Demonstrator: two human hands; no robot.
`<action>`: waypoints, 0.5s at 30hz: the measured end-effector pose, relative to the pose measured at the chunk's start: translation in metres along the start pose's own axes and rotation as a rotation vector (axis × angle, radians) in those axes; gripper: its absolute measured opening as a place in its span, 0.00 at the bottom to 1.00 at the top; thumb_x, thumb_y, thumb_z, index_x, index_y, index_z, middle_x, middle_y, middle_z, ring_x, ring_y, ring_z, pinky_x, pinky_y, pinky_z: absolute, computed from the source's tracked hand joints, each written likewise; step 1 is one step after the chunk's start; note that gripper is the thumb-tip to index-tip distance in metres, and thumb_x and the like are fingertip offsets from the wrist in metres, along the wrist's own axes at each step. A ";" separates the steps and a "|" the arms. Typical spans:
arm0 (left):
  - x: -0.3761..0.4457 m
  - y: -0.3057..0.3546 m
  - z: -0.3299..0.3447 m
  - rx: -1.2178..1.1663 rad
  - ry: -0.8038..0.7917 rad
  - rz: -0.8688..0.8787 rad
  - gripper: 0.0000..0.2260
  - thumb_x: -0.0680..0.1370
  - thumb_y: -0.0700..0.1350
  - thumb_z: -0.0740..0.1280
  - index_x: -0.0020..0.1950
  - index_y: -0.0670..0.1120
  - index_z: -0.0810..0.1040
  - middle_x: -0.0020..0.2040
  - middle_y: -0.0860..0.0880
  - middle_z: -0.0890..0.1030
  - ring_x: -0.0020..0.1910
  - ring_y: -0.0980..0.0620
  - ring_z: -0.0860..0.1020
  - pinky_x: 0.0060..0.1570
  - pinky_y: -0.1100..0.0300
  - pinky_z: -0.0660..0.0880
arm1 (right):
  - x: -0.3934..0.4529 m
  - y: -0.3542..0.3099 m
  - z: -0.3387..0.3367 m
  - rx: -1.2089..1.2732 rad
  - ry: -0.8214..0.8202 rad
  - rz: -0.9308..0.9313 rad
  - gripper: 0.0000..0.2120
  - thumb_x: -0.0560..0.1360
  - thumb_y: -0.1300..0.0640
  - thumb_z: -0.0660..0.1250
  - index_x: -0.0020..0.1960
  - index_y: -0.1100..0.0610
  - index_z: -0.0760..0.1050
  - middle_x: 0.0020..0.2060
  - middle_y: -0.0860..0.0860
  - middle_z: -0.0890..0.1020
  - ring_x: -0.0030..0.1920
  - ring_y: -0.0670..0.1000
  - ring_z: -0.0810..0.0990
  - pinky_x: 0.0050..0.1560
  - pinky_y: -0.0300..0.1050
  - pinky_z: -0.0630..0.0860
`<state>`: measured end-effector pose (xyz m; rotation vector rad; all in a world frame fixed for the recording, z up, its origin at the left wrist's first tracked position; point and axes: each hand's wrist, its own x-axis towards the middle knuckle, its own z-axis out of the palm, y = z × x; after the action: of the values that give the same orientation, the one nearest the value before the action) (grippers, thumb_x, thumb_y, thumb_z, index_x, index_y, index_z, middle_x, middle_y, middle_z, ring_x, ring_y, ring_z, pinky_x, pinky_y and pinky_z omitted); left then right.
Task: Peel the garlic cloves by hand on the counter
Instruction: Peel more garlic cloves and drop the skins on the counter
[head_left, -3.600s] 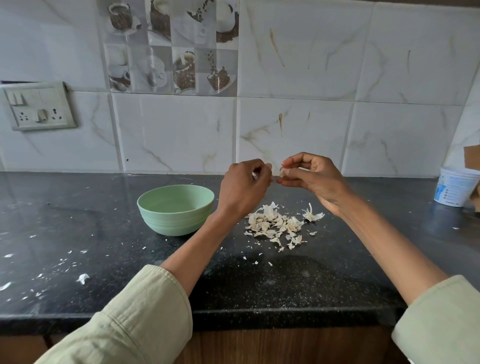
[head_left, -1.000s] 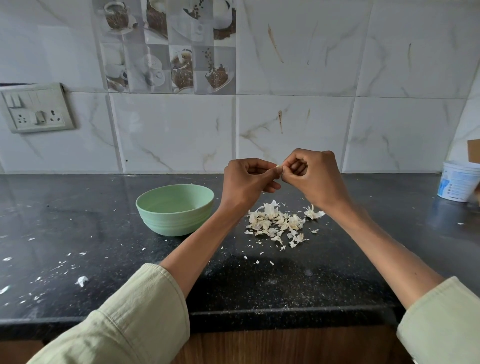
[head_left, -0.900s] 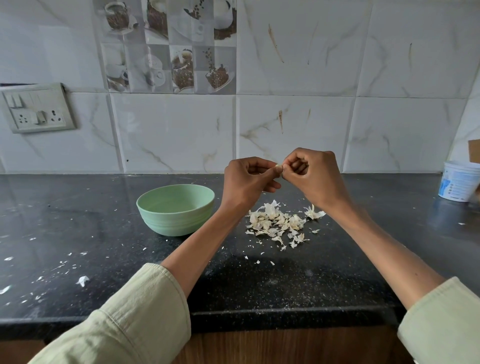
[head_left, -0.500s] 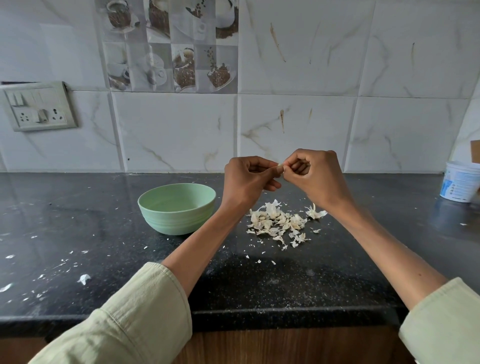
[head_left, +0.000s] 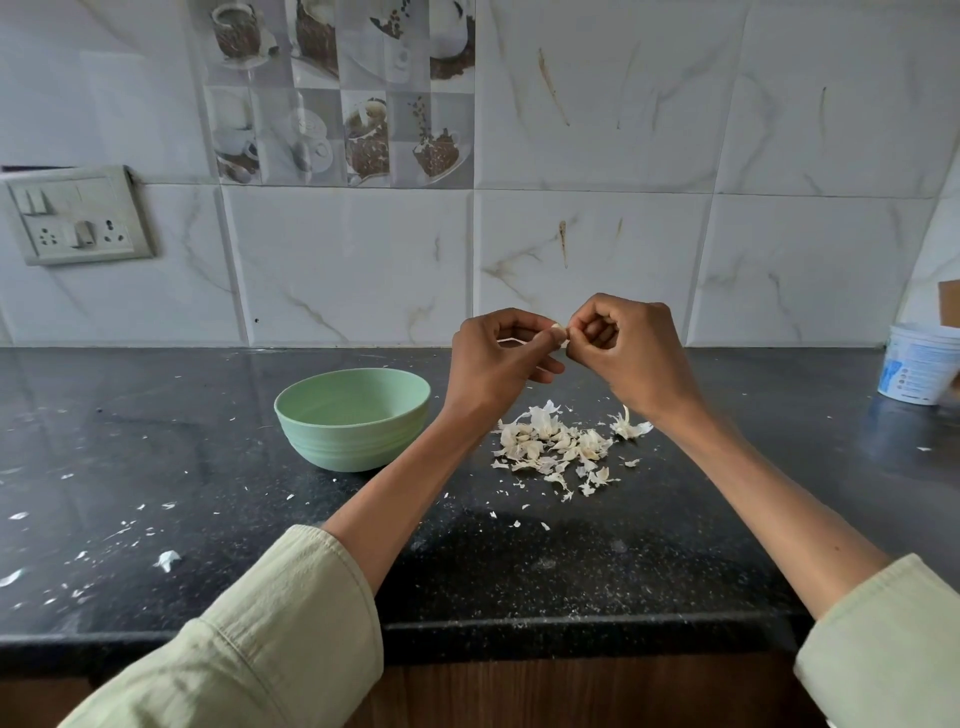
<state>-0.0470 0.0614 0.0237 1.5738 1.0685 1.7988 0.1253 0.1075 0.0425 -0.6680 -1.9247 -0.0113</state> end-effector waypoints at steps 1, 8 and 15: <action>0.001 0.000 -0.001 -0.019 0.006 -0.012 0.07 0.79 0.41 0.76 0.52 0.38 0.86 0.44 0.40 0.87 0.41 0.42 0.88 0.42 0.51 0.84 | 0.000 0.000 0.000 0.011 0.013 0.000 0.03 0.77 0.61 0.75 0.45 0.57 0.83 0.36 0.47 0.83 0.36 0.47 0.82 0.39 0.41 0.79; 0.003 0.002 -0.007 -0.101 -0.017 -0.114 0.08 0.81 0.42 0.74 0.55 0.37 0.85 0.47 0.42 0.88 0.41 0.48 0.87 0.40 0.59 0.81 | 0.003 -0.001 -0.008 0.064 -0.118 -0.097 0.15 0.75 0.59 0.80 0.59 0.53 0.80 0.48 0.45 0.85 0.44 0.49 0.85 0.43 0.41 0.82; 0.004 0.001 -0.008 -0.052 -0.078 -0.115 0.08 0.79 0.43 0.75 0.56 0.41 0.86 0.46 0.41 0.88 0.40 0.50 0.84 0.38 0.60 0.80 | 0.004 0.002 -0.006 0.050 -0.118 -0.110 0.13 0.72 0.56 0.82 0.53 0.54 0.81 0.44 0.44 0.86 0.42 0.47 0.85 0.44 0.44 0.82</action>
<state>-0.0550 0.0626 0.0266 1.5085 1.0457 1.6626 0.1304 0.1085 0.0480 -0.5389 -2.0671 0.0075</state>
